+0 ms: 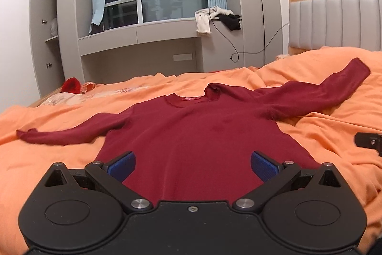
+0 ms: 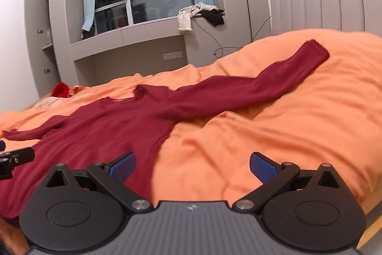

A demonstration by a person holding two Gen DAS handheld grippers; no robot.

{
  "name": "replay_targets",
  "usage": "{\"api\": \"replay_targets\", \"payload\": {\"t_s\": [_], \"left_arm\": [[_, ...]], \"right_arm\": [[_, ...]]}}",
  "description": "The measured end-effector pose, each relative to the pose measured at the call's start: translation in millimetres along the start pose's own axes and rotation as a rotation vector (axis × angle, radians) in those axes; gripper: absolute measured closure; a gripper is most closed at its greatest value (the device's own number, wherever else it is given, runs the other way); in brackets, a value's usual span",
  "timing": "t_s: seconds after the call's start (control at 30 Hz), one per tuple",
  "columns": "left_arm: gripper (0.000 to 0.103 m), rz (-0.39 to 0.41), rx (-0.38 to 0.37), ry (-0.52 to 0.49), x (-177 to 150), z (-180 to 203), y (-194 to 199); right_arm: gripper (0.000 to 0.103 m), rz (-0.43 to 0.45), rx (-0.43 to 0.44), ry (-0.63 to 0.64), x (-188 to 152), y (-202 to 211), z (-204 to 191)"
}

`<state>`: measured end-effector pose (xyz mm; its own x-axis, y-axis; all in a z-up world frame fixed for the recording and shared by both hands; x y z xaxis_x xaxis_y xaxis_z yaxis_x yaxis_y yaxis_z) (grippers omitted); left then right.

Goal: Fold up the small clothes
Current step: 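Move the right tool toward the cuff of the sleeve near the headboard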

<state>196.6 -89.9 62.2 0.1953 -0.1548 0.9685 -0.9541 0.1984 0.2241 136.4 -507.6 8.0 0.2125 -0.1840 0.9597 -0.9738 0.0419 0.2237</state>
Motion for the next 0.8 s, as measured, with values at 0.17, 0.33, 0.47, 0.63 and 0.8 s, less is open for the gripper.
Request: {"api": "replay_targets", "payload": {"t_s": [0.17,0.33,0.47,0.63,0.8], "left_arm": [[0.000,0.046,0.046,-0.046,13.3,7.3,-46.6],[0.000,0.023,0.084,-0.040,17.5,6.8,-93.4],[0.000,-0.004,0.095,0.012,10.1,-0.9,-115.5],[0.000,-0.038,0.112,0.045,-4.4,-14.0,-129.7],[0.000,-0.082,0.118,0.084,-18.0,-24.1,-138.9]], "right_arm": [[0.000,0.013,0.007,0.039,14.4,-34.2,8.3],[0.000,0.067,0.043,0.099,26.5,-64.8,18.4],[0.000,0.222,0.027,0.168,31.4,-83.2,30.9],[0.000,0.243,-0.024,0.121,36.7,-113.7,50.8],[0.000,0.229,-0.065,0.086,31.2,-139.1,63.7]]}}
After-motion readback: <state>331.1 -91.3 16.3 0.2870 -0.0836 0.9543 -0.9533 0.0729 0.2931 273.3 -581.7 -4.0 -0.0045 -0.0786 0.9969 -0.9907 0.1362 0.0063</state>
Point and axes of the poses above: each gripper's, at about its wrist camera, not at the fingertips, and y roughly against the way its jaws point, z to its right, x to its top, the point moved 3 cm from there along -y, roughly the way its jaws point, and after that the axes turned 10 degrees about z, right-handed, at the moved point
